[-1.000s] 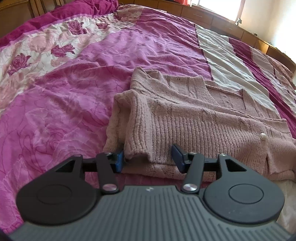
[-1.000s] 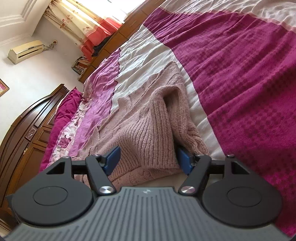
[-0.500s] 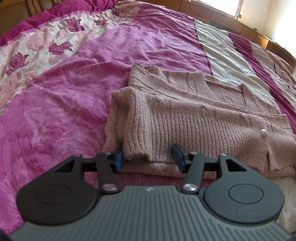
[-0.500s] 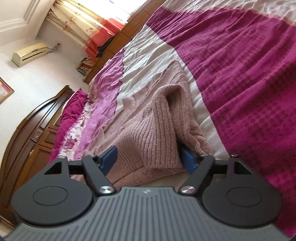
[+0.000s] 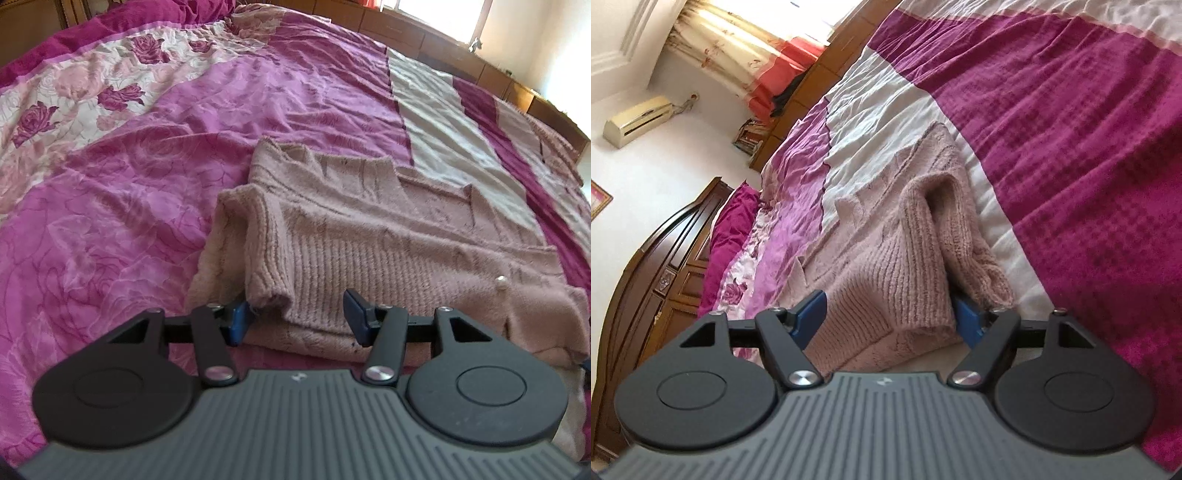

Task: Fold small clothes
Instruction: 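Close both grippers on the folded edge, fold it over, release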

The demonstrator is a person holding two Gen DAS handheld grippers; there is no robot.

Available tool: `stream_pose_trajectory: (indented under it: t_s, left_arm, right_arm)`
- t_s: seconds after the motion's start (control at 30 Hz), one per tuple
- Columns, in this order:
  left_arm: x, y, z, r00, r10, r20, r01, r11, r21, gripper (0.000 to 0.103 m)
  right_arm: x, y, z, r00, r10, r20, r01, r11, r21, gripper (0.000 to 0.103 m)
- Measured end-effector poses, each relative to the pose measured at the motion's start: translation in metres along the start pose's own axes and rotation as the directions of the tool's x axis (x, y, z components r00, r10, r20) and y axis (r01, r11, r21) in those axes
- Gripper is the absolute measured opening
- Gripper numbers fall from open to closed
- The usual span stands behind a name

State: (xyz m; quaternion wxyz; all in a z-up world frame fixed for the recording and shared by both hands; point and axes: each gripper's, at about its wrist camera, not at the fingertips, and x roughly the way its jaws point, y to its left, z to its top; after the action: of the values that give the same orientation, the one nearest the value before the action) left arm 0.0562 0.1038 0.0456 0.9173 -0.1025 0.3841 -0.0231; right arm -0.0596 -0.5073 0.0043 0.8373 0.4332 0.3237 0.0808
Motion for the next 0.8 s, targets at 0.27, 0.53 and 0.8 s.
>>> stream_pose_trajectory:
  t_s: [0.27,0.53,0.8]
  left_arm:
    - [0.010,-0.003,-0.001,1.000,0.018,-0.017,-0.018,1.000,0.022,0.034]
    - [0.000,0.005,0.007,1.000,-0.029,0.003,0.029,0.999,-0.017,0.007]
    - [-0.017,0.005,0.027,0.992,-0.096,0.079,0.101,0.993,-0.056,0.006]
  right_arm:
    - [0.003,0.007,-0.003,0.999,-0.037,-0.021,0.036,0.998,-0.057,0.051]
    - [-0.001,0.014,0.001,0.999,-0.007,-0.034,0.003,0.996,-0.093,0.013]
    - [-0.008,0.037,0.021,0.997,0.077,-0.002,-0.077,0.990,-0.122,0.011]
